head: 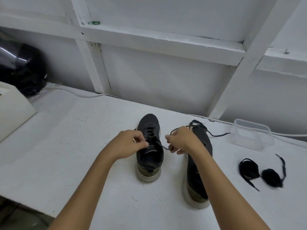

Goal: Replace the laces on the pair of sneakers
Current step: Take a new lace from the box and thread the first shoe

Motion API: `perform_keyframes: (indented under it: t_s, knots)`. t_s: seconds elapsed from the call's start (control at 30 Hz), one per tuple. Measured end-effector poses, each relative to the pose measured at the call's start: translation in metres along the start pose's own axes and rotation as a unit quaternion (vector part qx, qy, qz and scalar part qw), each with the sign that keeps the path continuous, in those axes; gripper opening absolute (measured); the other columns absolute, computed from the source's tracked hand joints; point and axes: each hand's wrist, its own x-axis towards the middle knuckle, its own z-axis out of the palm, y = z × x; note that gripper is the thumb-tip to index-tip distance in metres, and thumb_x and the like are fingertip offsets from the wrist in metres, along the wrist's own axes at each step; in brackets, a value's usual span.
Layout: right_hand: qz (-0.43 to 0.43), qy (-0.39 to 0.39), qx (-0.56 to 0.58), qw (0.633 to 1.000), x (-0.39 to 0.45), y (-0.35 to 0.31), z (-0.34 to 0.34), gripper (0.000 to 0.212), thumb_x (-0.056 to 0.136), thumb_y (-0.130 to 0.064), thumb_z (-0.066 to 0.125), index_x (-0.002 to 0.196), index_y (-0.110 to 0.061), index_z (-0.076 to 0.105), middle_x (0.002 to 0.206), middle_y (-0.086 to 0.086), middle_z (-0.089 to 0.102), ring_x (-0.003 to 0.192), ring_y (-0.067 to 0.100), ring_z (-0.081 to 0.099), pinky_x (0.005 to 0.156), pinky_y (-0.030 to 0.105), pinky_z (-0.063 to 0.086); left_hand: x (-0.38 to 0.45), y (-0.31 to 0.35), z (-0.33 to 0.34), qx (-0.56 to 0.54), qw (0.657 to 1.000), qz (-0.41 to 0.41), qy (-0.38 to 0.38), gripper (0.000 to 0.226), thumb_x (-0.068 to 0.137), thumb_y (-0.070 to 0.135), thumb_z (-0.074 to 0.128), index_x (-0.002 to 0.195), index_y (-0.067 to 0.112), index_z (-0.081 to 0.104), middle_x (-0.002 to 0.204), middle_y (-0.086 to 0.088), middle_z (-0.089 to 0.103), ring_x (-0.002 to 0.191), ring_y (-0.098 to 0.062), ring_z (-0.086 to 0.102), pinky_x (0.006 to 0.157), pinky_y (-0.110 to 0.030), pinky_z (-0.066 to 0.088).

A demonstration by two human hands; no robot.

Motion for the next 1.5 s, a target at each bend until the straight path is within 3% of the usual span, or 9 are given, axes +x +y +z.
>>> perform_keyframes:
  t_s: [0.07,0.17,0.27,0.43,0.73,1.03,1.27,1.37,1.5]
  knots:
    - [0.007,-0.002,-0.159,0.987,0.002,0.003,0.003,0.045,0.097,-0.047,0.060,0.075,-0.009,0.070,0.066,0.000,0.073,0.066,0.019,0.071,0.066,0.031,0.060,0.000,-0.003,-0.003,-0.029,0.999,-0.010,-0.016,0.021,0.090,0.041,0.070,0.076,0.026,0.068,0.075,0.022,0.065,0.065,0.004,0.055,0.066,-0.023,0.041]
    - [-0.019,0.064,-0.280,0.958,0.005,0.002,0.006,0.044,0.089,-0.057,0.067,0.090,-0.014,0.064,0.091,0.001,0.067,0.086,0.023,0.064,0.066,0.030,0.047,0.004,-0.011,-0.003,-0.083,0.995,-0.046,-0.009,0.033,0.094,0.049,0.062,0.075,0.024,0.071,0.078,0.016,0.071,0.067,0.000,0.063,0.070,-0.026,0.048]
    - [-0.120,0.083,-0.153,0.977,0.011,-0.004,0.009,0.026,0.097,-0.038,0.065,0.112,-0.018,0.069,0.113,-0.001,0.069,0.105,0.021,0.063,0.083,0.031,0.049,0.015,-0.019,0.005,-0.094,0.992,-0.063,0.060,0.027,0.096,0.045,0.059,0.082,0.025,0.069,0.079,0.012,0.072,0.075,-0.001,0.068,0.074,-0.029,0.051]
    - [-0.197,0.108,-0.052,0.973,0.025,-0.022,0.018,0.016,0.099,-0.022,0.062,0.104,-0.018,0.076,0.101,0.000,0.075,0.097,0.017,0.066,0.079,0.022,0.042,0.042,-0.018,0.018,-0.077,0.984,-0.011,0.159,0.012,0.095,0.025,0.064,0.098,0.023,0.075,0.092,0.012,0.072,0.090,-0.007,0.065,0.072,-0.010,0.041]
    - [-0.203,0.081,-0.141,0.966,0.048,-0.035,0.021,0.019,0.096,-0.022,0.065,0.111,-0.020,0.077,0.107,0.002,0.074,0.102,0.021,0.065,0.088,0.027,0.050,0.066,-0.017,0.030,-0.021,0.988,-0.008,0.156,0.016,0.095,0.028,0.064,0.102,0.024,0.077,0.101,0.007,0.075,0.096,-0.012,0.065,0.087,-0.027,0.050]
    - [-0.210,0.077,-0.212,0.951,0.054,-0.037,0.028,0.015,0.099,-0.017,0.056,0.107,-0.016,0.068,0.112,0.006,0.070,0.104,0.027,0.061,0.081,0.030,0.044,0.074,-0.011,0.029,-0.010,0.985,-0.028,0.170,0.017,0.085,0.027,0.078,0.101,0.024,0.079,0.096,0.005,0.076,0.090,-0.012,0.068,0.081,-0.025,0.052]
    - [-0.196,0.068,-0.154,0.966,0.052,-0.030,0.029,0.015,0.102,-0.015,0.048,0.107,-0.010,0.061,0.110,0.008,0.066,0.101,0.026,0.060,0.078,0.030,0.042,0.073,-0.008,0.031,0.038,0.988,-0.027,0.149,0.008,0.095,0.023,0.062,0.098,0.020,0.069,0.090,0.004,0.068,0.089,-0.018,0.064,0.079,-0.028,0.050]
    - [-0.172,0.060,-0.094,0.979,0.051,-0.024,0.028,0.014,0.103,-0.017,0.046,0.103,-0.012,0.058,0.105,0.008,0.067,0.097,0.026,0.064,0.082,0.036,0.052,0.072,-0.013,0.030,-0.020,0.991,-0.033,0.126,0.006,0.097,0.023,0.058,0.095,0.022,0.064,0.090,0.007,0.065,0.090,-0.014,0.062,0.079,-0.027,0.048]
    - [-0.165,0.065,-0.072,0.982,0.050,-0.023,0.029,0.013,0.103,-0.019,0.047,0.103,-0.014,0.059,0.104,0.006,0.067,0.095,0.026,0.066,0.083,0.036,0.054,0.070,-0.015,0.029,-0.063,0.989,-0.038,0.125,0.007,0.096,0.022,0.059,0.094,0.021,0.066,0.091,0.008,0.066,0.085,-0.007,0.060,0.068,-0.017,0.042]
